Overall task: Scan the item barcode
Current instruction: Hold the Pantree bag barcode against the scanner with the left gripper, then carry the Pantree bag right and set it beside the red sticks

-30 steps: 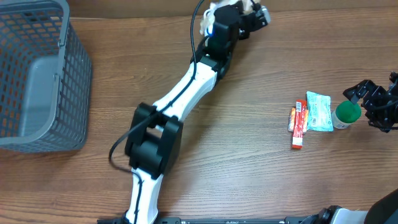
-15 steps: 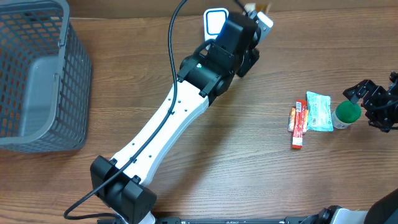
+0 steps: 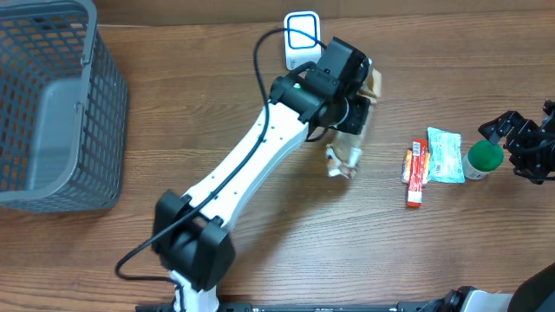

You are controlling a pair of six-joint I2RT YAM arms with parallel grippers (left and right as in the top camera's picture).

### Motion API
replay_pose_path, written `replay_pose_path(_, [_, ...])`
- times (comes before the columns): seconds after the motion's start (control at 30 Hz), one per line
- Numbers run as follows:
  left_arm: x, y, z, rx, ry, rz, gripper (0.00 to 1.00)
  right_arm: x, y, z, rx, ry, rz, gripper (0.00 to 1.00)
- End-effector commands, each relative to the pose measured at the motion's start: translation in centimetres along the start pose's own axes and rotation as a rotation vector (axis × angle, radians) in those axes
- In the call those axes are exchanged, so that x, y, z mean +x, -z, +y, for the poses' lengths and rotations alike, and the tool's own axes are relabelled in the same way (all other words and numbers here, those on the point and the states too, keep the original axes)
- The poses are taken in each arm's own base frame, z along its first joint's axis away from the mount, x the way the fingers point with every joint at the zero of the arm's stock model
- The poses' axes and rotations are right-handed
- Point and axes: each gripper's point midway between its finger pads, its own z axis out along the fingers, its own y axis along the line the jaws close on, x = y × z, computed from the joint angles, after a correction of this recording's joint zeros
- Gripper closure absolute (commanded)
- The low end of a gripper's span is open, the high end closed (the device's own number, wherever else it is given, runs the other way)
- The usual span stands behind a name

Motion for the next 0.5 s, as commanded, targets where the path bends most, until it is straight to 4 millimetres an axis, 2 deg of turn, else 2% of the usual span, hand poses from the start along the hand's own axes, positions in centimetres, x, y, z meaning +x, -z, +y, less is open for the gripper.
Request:
replay_pose_path(0.0, [2.2,-3.3,-2.1,0.152,0.094,0.135,0.96,-0.6,0.8,0.4,-0.003,0.020,-0.034,0.00])
replay_pose_path(0.23, [4.6,-9.0,-2.8,0.279,0.181,0.273,0.96,-0.6,0.8,0.4,-0.003,0.021,-0.037,0.00])
replay_pose_path(0.33, [6.0,-11.1,-2.3,0.265,0.196,0.323,0.94,-0.6,0.8,0.4,-0.003,0.021,-0.037,0.00])
replay_pose_path(0.4, [7.2,-12.5,-1.8,0.253,0.208,0.359,0.88,-0.6,0.8,0.4,-0.003,0.021,-0.037,0.00])
replay_pose_path(0.43, [7.7,-13.0,-1.6,0.245,0.214,0.378,0.76,-0.6,0.8,0.4,-0.003,0.021,-0.037,0.00])
replay_pose_path(0.47, [7.9,-13.1,-1.5,0.242,0.218,0.385,0.58,-0.7,0.8,0.4,-0.003,0.021,-0.037,0.00])
